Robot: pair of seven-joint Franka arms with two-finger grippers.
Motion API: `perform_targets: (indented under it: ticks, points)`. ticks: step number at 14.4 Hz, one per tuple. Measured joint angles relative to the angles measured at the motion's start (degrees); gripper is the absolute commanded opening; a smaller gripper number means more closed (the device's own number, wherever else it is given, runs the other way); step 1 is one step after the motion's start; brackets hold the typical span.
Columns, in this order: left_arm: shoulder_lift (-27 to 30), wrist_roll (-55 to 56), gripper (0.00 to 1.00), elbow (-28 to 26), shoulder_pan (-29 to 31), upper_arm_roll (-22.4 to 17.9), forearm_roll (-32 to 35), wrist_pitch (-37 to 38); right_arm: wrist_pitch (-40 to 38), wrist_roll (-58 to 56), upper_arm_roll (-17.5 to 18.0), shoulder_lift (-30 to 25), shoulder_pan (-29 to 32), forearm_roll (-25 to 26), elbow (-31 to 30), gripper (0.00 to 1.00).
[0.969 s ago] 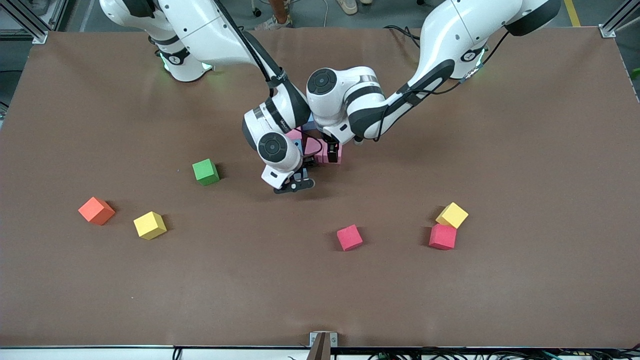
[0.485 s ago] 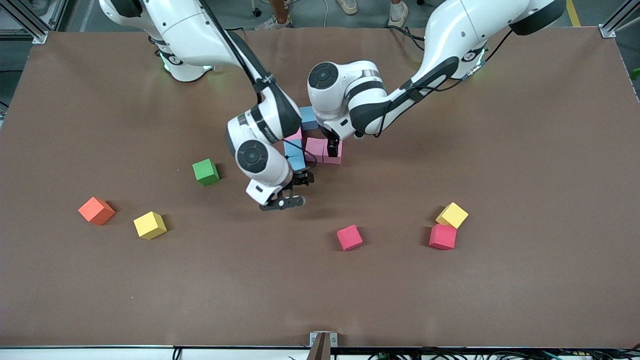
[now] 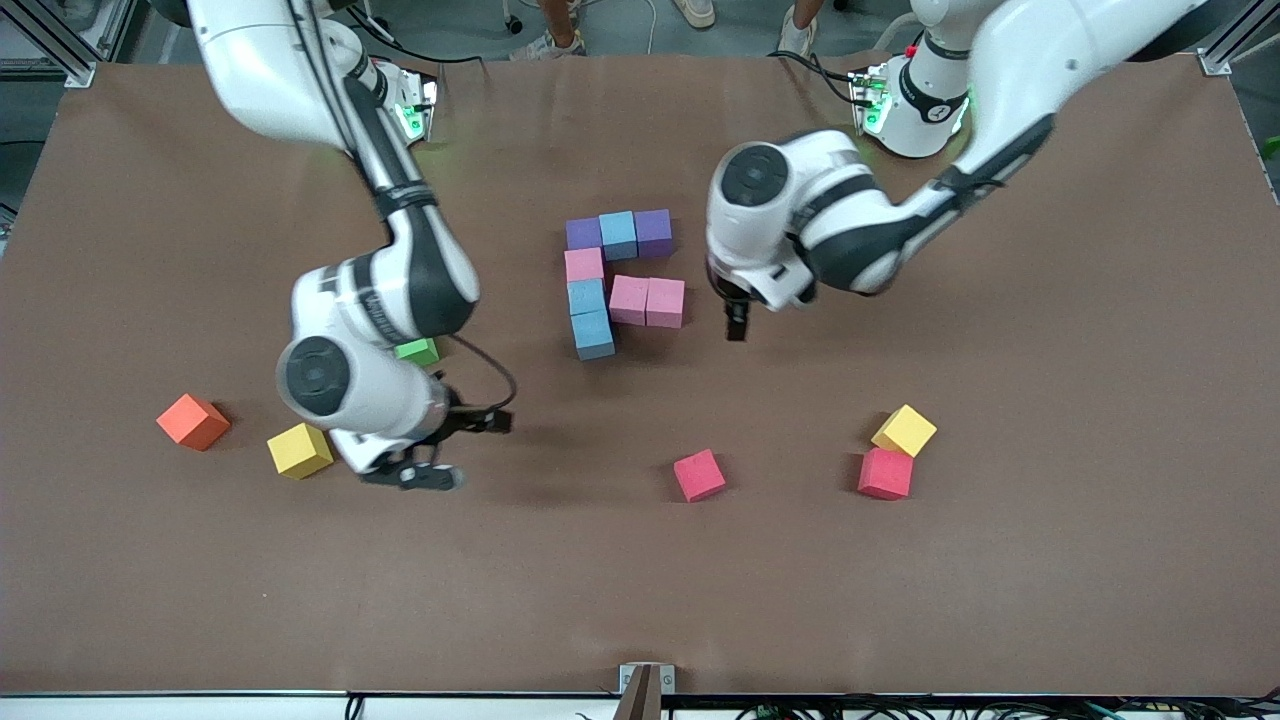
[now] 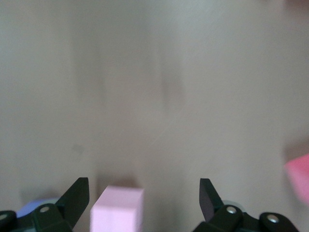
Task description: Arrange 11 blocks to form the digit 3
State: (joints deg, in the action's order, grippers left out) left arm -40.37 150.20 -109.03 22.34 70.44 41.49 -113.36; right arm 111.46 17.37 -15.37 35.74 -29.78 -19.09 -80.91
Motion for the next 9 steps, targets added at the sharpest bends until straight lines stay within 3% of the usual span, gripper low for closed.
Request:
perform_targets:
  ticks: [5, 9]
  points:
    - [-0.25, -34.22, 1.0, -0.3, 13.84, -0.91, 0.95, -0.02, -1.3, -9.23, -0.59, -0.09, 7.35, 0.15, -1.72, 1.0]
    - [-0.3, -66.3, 1.0, 2.32, 15.05, -5.74, 1.66, -0.13, -1.94, -16.88, -0.54, -3.24, 9.34, 0.15, -8.21, 1.0]
